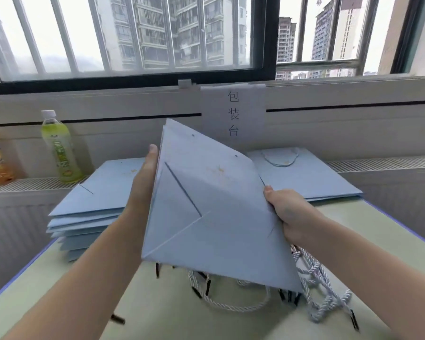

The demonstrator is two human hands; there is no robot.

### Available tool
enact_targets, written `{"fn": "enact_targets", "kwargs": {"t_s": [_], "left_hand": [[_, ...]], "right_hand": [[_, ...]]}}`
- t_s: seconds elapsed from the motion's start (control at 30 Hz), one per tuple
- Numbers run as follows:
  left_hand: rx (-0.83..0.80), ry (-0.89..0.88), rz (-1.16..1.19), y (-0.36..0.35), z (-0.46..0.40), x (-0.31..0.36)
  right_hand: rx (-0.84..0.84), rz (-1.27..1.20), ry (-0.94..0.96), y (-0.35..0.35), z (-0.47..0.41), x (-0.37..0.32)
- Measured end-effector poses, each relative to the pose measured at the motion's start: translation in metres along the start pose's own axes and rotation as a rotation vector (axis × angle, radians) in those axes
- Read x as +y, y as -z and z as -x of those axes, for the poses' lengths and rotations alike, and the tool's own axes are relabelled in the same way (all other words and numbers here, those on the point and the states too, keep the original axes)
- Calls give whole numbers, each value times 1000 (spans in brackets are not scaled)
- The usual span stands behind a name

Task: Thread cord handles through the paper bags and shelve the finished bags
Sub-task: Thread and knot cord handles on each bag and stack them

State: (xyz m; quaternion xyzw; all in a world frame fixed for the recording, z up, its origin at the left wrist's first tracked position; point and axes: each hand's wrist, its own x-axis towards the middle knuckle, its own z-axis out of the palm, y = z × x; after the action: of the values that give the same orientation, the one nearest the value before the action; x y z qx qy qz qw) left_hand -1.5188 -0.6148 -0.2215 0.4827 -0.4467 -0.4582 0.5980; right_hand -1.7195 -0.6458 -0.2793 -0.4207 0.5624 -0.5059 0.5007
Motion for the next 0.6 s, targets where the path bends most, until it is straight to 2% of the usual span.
{"fn": "enact_targets", "kwargs": {"t_s": [0.1, 0.17, 0.3, 0.37, 0.43, 0.5, 0.6], "left_hand": [[-97, 74, 118, 14, -10, 7], [-99, 95, 6, 18, -10, 5], [-72, 176, -110, 33, -9, 1], [-23, 220, -140, 37, -13, 3], [5, 268, -163, 36, -17, 5], [5, 303, -169, 36, -20, 7], [5, 307, -189, 36, -22, 7]], "right_hand": [[-43, 59, 32, 1, 3, -2], [-106, 174, 57, 3, 6, -6], [-108, 875, 230, 21, 1, -17], [-195, 1143, 215, 30, 3, -24], [-315, 1308, 131, 38, 7, -29], [-397, 1391, 23, 43, 8, -30], [-456, 1308, -47, 46, 2, -22]]}}
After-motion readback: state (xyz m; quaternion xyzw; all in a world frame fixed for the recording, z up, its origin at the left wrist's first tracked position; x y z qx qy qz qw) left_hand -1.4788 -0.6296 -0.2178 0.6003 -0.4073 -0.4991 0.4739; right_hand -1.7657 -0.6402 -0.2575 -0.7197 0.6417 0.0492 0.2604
